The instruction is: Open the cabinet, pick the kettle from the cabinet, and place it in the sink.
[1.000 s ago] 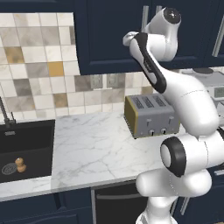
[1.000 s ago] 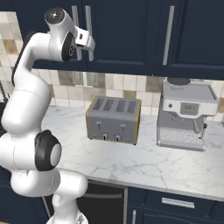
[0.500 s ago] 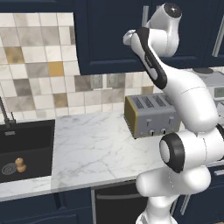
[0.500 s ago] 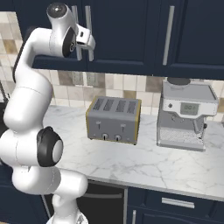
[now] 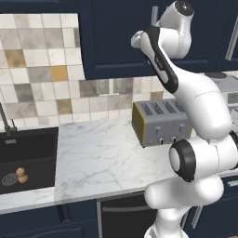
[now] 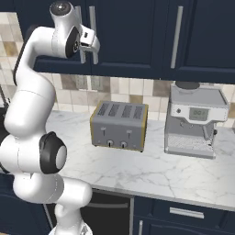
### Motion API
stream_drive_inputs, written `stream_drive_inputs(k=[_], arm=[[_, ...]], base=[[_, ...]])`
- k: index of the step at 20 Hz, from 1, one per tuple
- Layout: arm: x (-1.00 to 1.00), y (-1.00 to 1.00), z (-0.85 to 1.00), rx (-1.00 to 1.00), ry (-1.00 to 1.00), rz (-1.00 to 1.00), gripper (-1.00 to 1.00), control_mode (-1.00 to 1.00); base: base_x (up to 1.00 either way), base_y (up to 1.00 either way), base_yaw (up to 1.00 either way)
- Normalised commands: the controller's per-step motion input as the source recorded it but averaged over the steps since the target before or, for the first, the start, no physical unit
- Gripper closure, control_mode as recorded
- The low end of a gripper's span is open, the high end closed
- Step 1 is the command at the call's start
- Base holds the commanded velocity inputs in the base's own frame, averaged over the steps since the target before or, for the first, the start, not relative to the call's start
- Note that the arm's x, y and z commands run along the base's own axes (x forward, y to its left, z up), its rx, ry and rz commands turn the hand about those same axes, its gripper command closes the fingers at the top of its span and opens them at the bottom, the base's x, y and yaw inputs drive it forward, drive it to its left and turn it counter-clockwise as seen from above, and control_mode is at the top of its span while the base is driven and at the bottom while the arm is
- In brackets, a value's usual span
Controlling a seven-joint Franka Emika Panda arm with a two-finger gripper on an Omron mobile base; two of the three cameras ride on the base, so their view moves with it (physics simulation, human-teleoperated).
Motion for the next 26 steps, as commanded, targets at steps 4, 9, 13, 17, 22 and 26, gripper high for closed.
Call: stream_drive_inputs(k=[4,9,13,17,22,26], arm=[[0.0,0.21,-0.23,0.04,-0.04,0.02,1.0,-1.0],[0.0,0.23,-0.2,0.08,-0.07,0.0,1.0,-1.0],[0.0,0.27,-0.14,0.06,-0.04,0.0,1.0,-1.0],[-0.08,0.28,-0.02,0.02,0.05,0.0,1.0,-1.0],[-0.22,0.3,0.0,0.0,0.12,-0.03,1.0,-1.0],[-0.3,0.28,0.02,0.0,0.08,-0.01,1.0,-1.0]], base=[[0.0,0.0,0.0],[0.0,0.0,0.0],[0.0,0.0,0.0],[0.0,0.0,0.0],[0.0,0.0,0.0],[0.0,0.0,0.0]])
